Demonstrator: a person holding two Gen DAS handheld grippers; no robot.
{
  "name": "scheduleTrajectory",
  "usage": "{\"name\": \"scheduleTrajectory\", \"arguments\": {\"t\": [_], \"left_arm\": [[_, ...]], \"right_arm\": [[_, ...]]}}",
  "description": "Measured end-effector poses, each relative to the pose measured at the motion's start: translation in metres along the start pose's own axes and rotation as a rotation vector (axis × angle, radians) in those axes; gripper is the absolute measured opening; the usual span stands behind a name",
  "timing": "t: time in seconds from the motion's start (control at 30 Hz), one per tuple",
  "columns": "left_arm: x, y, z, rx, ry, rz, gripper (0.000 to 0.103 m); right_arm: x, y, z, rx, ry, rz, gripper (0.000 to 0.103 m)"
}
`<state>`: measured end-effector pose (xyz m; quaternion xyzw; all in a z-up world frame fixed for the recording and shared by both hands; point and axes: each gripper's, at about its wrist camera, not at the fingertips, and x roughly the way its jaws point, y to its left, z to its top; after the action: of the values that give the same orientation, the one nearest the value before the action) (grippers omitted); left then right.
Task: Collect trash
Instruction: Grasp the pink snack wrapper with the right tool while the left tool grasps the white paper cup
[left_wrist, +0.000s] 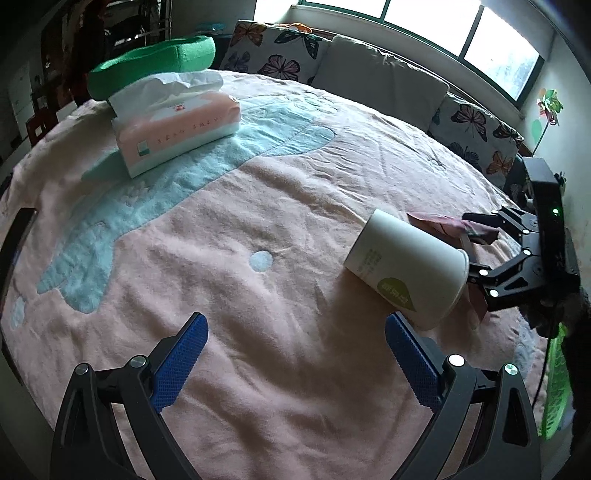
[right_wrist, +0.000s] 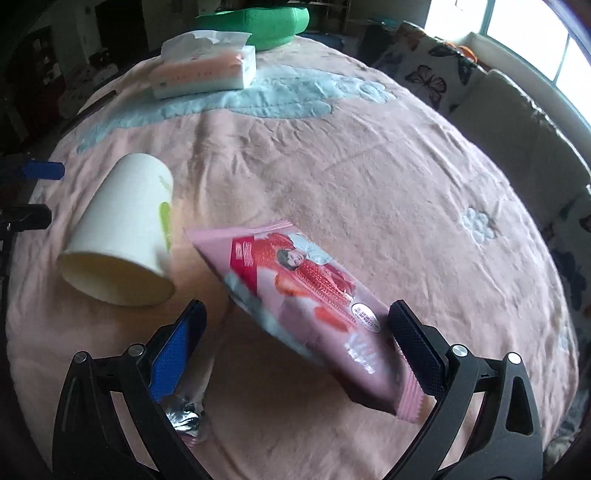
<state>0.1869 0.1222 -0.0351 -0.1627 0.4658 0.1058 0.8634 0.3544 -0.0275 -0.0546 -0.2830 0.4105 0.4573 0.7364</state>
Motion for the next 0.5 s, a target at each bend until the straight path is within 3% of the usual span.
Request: {"name": "scheduleTrajectory", "arguments": {"t": [0.23,0.3,0.5], "left_arm": [[0.005,-0.009,0.008,-0.023,0.003,-0.050,0.094],[0.007,-0.013,0.010,-0.030,0.005,-0.064,0.094],[0.010,-0.023,0.020,-0.062,-0.004,-0.117,0.094]], "right_arm": [[0.003,-0.014,-0.007,0.084,-0.015,-0.041,0.086],[-0.001,-0.016,-0.009,0.110,-0.027,-0.054,0.069],[-0.019,-0.019,-0.021,0.211,-0.045,-0.101,0.047]]}}
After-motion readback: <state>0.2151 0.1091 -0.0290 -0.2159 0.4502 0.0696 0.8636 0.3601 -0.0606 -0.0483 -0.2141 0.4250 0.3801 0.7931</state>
